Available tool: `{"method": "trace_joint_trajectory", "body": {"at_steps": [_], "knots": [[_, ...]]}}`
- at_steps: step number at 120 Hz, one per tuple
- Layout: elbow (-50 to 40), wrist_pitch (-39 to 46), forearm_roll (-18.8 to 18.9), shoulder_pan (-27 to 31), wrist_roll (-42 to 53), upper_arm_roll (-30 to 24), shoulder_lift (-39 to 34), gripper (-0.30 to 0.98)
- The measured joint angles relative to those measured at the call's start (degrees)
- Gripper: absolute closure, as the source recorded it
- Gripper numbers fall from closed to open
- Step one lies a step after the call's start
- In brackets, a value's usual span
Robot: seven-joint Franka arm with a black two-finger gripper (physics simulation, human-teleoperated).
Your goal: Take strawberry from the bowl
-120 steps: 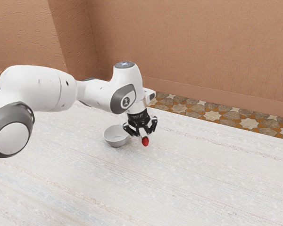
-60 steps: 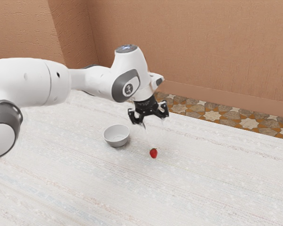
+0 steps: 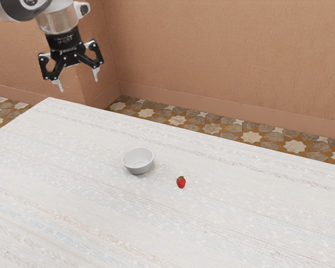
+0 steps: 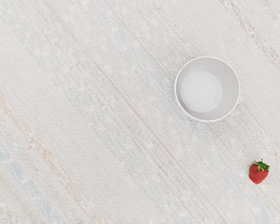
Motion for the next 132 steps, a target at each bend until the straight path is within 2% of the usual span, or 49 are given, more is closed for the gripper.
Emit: {"method": "trace_joint_trajectory", "body": {"at_steps": [26, 40, 74, 102, 132], "knots": [[-0.86, -4.08, -0.25, 0.56, -4.25, -0.61, -1.68, 0.01], [-0.96, -4.93, 1.53, 2.66, 1.37, -0.48, -2.62, 0.0], [-5.28, -3.55, 1.17, 1.91, 13.21, -2.42, -4.0, 0.0], [-1.45, -3.05, 2.21, 2.02, 19.55, -2.37, -3.02, 0.0], [-1.38, -2.9, 2.85, 2.26, 26.65, -2.39, -3.09, 0.0]]}}
